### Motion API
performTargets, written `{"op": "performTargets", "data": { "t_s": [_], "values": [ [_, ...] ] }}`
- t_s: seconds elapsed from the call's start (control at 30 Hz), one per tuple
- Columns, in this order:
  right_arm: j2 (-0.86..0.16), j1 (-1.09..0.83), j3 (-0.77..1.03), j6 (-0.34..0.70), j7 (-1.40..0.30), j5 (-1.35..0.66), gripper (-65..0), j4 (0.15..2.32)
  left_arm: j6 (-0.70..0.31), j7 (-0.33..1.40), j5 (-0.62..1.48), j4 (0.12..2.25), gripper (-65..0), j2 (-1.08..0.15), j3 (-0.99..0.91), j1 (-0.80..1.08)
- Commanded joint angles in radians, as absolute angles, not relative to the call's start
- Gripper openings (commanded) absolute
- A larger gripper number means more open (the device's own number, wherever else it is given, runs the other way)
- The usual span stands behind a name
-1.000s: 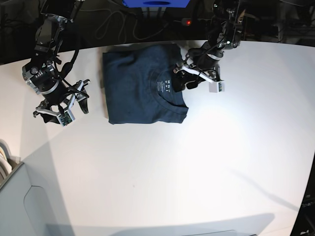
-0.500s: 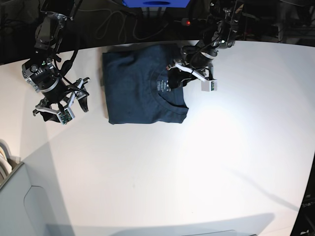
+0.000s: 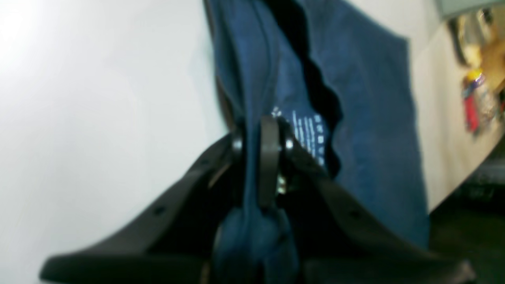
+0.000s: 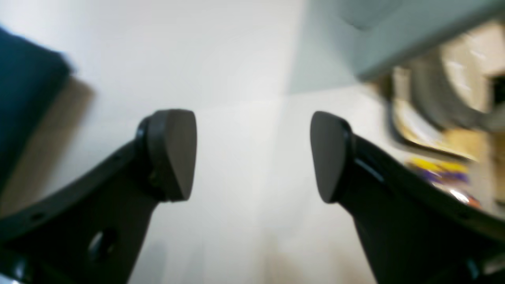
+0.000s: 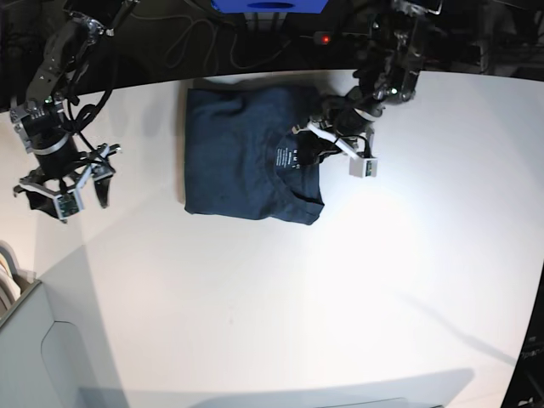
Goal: Fold the T-shirt properly
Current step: 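Grasp the bundle's edge with the left gripper, then drag the folded bundle with the left gripper to rotate and square it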
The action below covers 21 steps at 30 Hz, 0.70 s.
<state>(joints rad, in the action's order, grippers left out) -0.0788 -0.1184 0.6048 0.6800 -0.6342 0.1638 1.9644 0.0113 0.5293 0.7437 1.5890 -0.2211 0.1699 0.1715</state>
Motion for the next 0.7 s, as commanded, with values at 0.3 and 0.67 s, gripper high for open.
{"op": "performTargets", "data": {
  "t_s": [0.3,0.67],
  "values": [
    [-0.033,-0.114,0.862,0.698,-0.613,0.151,-22.8,1.998,-0.157,0.73,0.633,1.452,-65.0,-0.309,0.447,-0.259],
    [-0.001,-0.168,0.915,0.698,-0.611,0.151,-22.9,1.998,-0.596,0.691,0.294,1.109,-65.0,-0.174,0.762,-0.636]
  ]
}}
